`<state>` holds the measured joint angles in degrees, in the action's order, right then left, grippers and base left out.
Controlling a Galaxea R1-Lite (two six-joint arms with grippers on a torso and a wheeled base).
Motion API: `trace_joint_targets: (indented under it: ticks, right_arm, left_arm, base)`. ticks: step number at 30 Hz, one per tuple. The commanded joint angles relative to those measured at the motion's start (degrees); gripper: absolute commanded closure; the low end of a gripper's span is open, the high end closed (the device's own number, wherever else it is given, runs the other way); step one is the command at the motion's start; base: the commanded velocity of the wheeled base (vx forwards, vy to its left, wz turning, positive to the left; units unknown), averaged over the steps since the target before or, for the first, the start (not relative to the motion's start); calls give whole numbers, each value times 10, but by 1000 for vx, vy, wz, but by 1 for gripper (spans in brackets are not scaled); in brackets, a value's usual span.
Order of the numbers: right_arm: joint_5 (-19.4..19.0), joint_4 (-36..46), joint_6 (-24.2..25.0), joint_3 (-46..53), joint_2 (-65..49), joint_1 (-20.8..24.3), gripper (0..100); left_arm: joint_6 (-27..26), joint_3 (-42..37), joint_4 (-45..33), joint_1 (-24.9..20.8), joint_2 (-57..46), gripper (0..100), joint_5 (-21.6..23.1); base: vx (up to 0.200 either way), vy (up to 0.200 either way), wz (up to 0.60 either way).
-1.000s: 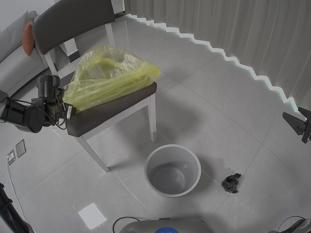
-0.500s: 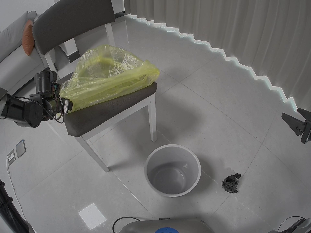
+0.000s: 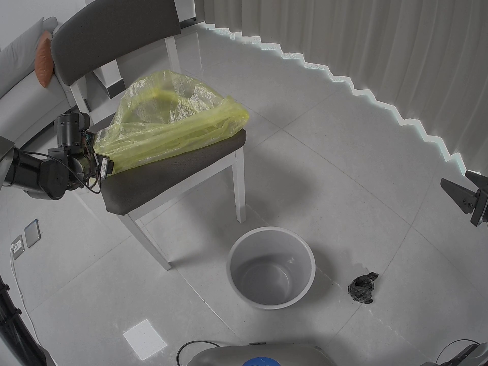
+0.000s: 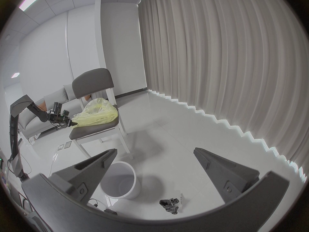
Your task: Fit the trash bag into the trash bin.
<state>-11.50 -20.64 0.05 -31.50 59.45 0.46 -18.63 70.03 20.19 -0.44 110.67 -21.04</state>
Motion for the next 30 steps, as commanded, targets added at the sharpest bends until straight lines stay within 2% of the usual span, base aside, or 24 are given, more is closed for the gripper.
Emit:
trace_joint_targets:
  ticks: [1, 19, 25, 30]
  right_arm:
    - [0, 0, 0, -1, 1, 0, 0]
    - [-1, 0, 0, -1, -1, 0, 0]
    - [-1, -1, 0, -2, -2, 0, 0]
    - [-1, -1, 0, -2, -7, 0, 0]
  left_arm:
    - [-1, 2, 0, 0, 3, 100, 0]
    - [-1, 4, 0, -3, -26, 100, -1]
    - [-1, -6, 0, -24, -90, 100, -1]
    - [-1, -7, 0, -61, -150, 100, -1]
  base:
    - [0, 0, 0]
    - [0, 0, 0]
    - [0, 0, 0]
    - [0, 0, 0]
